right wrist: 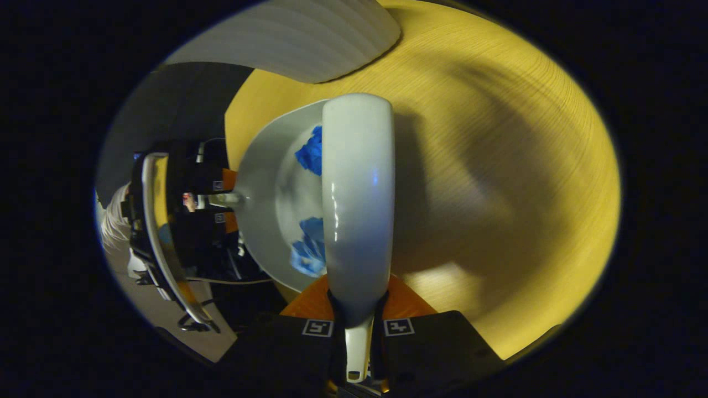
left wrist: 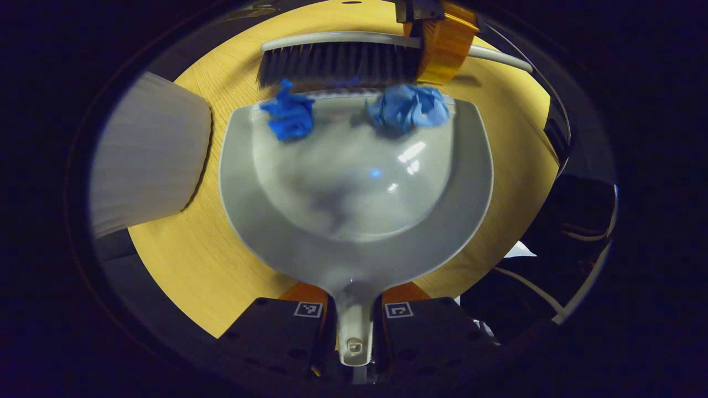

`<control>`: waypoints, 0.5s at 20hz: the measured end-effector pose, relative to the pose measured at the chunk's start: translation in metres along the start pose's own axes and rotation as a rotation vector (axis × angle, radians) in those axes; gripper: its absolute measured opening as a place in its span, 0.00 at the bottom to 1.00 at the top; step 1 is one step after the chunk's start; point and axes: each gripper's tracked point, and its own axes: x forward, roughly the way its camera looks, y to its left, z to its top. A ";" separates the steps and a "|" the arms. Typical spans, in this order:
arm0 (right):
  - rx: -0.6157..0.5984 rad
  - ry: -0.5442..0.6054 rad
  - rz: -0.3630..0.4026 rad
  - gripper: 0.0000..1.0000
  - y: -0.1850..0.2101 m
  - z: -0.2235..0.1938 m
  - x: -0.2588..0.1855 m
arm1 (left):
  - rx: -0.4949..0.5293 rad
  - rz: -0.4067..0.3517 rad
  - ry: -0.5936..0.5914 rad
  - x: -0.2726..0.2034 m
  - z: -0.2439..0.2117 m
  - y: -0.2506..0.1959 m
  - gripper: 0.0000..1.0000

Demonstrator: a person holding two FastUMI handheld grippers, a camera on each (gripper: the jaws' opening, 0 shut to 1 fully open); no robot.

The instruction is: Pick up the small broom and dustpan from the desktop, sweep the trash into the dustpan with the broom, and then empty the trash into the garbage bin.

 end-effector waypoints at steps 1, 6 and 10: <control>-0.003 0.021 0.037 0.18 0.006 -0.006 -0.004 | -0.001 -0.001 0.000 0.000 0.000 0.000 0.25; -0.008 -0.080 0.023 0.18 -0.014 -0.008 -0.042 | -0.036 -0.004 -0.030 0.000 0.003 -0.002 0.24; 0.022 -0.389 0.037 0.18 0.001 0.006 -0.084 | -0.105 0.011 -0.209 -0.011 0.014 -0.011 0.24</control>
